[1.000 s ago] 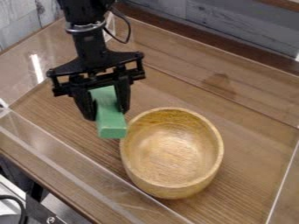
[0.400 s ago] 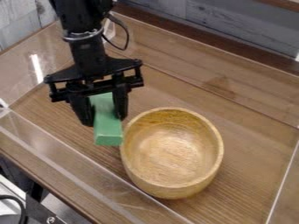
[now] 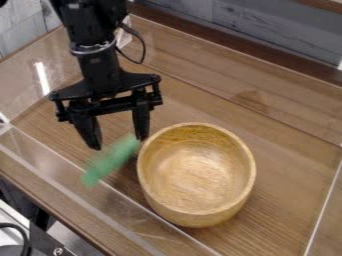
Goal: Remove the green block from inside the brown bowl and put it on the table
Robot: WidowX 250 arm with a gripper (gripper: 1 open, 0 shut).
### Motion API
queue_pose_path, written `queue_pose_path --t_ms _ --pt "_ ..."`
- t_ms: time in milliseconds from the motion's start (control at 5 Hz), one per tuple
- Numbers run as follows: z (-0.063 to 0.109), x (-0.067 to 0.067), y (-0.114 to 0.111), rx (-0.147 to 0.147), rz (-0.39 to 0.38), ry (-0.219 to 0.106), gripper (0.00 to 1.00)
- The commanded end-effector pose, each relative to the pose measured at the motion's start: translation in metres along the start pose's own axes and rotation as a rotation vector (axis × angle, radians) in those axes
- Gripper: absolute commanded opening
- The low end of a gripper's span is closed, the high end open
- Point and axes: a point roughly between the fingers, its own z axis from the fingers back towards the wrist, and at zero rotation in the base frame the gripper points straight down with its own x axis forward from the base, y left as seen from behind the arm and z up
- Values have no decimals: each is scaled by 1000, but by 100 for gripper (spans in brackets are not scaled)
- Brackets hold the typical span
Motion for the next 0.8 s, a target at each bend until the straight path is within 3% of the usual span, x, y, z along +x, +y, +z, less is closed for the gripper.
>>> queue_pose_path --t_ms 0,600 --pt "-3 6 4 -19 2 -32 100" --pt "-19 13 16 -39 67 -46 100"
